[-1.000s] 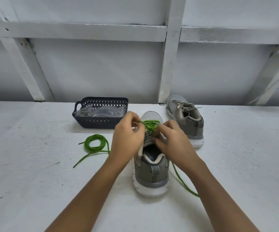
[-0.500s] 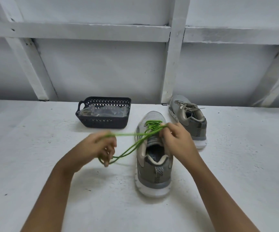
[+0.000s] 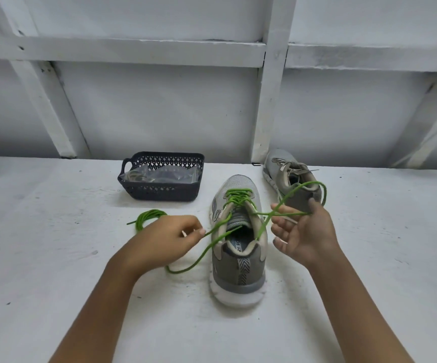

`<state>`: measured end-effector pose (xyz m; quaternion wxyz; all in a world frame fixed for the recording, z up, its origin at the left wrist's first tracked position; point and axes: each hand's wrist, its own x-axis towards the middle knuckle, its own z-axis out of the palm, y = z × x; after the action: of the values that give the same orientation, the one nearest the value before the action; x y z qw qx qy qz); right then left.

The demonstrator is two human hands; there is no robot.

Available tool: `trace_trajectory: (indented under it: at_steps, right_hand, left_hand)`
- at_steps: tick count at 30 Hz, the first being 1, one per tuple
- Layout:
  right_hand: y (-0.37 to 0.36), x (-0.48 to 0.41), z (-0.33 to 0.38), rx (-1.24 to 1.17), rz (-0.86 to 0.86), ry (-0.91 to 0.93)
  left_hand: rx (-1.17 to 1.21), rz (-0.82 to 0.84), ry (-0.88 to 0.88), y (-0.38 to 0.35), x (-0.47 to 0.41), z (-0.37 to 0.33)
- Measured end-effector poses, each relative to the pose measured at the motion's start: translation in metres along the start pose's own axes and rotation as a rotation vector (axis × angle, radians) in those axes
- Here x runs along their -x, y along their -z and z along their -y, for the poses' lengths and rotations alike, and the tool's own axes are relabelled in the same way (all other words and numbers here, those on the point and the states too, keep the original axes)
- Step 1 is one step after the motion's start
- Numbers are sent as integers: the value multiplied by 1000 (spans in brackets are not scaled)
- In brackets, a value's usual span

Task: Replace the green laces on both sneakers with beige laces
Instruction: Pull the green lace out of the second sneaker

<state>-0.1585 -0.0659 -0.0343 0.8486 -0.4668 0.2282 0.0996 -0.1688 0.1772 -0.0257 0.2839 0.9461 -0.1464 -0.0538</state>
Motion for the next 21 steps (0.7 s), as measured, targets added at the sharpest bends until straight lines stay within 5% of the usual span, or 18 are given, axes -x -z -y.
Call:
trace_trajectory:
  at_steps: [7,13,15,18,21]
  right_hand:
    - [5,15,-16,175,21,-38]
    - [14,19,-13,505,-136,61]
    - [19,17,-16,662,-249,179]
    - [31,12,-23,1227,-484,582]
    - [29,7,-28,1244,-403,863]
  left_hand:
    - [110,-131,-211,-19,-6,-19]
    - [171,-98,-188,-19,-7,-17]
    - [203,-85,-153,-18,-6,-14]
    - [214,-28,-103,-14,-3,-7]
    - [23,159,-37,-6,-1,4]
